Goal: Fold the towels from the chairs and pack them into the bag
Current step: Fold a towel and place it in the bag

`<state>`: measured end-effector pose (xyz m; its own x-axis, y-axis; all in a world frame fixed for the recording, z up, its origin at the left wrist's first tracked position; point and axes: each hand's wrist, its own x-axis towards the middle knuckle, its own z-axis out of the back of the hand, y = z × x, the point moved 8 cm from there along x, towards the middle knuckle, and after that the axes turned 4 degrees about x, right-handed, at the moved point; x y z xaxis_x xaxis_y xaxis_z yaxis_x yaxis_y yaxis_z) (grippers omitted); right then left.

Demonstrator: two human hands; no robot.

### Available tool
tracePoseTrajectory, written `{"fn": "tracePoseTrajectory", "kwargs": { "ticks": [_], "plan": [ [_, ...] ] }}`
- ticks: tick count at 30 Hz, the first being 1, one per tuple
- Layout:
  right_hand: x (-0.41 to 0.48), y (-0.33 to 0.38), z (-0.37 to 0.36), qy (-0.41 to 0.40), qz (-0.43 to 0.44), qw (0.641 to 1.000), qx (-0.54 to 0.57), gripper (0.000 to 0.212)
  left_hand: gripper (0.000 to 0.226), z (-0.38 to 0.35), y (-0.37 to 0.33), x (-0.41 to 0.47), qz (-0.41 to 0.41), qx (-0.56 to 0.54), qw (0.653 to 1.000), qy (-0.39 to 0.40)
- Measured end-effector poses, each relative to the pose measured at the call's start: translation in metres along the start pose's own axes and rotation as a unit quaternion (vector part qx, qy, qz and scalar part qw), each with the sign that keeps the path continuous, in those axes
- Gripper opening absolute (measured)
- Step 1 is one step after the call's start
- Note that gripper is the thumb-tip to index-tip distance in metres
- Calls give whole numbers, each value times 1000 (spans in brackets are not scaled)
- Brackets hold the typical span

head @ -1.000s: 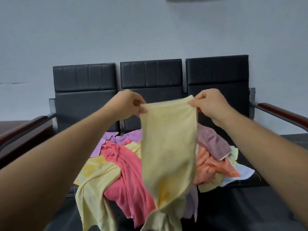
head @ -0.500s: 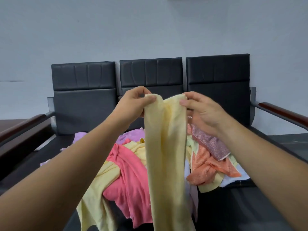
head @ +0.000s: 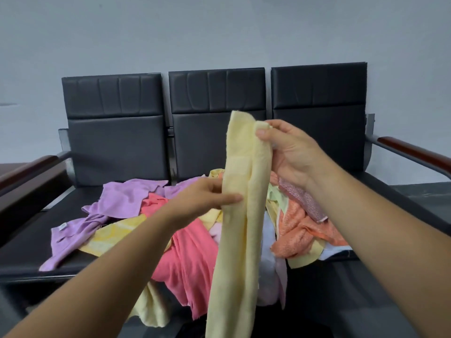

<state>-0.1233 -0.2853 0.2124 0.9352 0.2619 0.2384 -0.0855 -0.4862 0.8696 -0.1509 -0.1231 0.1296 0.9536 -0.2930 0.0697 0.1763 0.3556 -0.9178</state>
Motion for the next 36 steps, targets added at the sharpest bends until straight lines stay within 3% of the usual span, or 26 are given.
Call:
{"fn": "tracePoseTrajectory", "kwargs": {
  "ticks": [3, 6, 9, 14, 16, 19, 21, 23, 26, 29, 32, 36],
  "plan": [
    [2, 3, 7, 4, -17, 1000, -6, 11, 35, -8, 31, -4, 16, -4, 1000, 12],
    [6, -16, 32, -61, -46, 992, -101, 8, 38, -19, 37, -7, 13, -157, 987, 16],
    [5, -54, 59, -126, -108, 985, -51, 7, 42, -30, 35, -9, 17, -295, 955, 11],
    [-24, -131, 66, -39, -261, 964, 44, 50, 60, -26, 49, -6, 35, -396, 914, -77],
    [-41, -150, 66, -7, -303, 952, 42, 50, 55, -25, 60, -6, 39, -406, 909, -90],
    [-55, -160, 71, 13, -300, 954, 4, 24, 14, -22, 73, -9, 22, -405, 909, -93],
    [-57, -160, 84, -20, -266, 963, -37, 16, 25, -16, 80, -16, 13, -381, 919, -103],
    [-54, -158, 98, -51, -211, 973, -76, 25, 34, -8, 88, -22, 5, -342, 933, -111],
    [-52, -151, 101, -74, -133, 982, -114, 25, 32, 1, 96, -27, 12, -192, 974, -117],
    [-49, -145, 96, -80, -107, 984, -120, 23, 25, 8, 91, -26, 11, -62, 990, -128],
    [-46, -148, 91, -93, -161, 982, -15, 30, 22, 13, 91, -22, 21, -105, 984, -141],
    [-46, -144, 83, -50, -197, 960, 194, 54, 43, 9, 87, -19, 10, -296, 950, -104]
  ]
}}
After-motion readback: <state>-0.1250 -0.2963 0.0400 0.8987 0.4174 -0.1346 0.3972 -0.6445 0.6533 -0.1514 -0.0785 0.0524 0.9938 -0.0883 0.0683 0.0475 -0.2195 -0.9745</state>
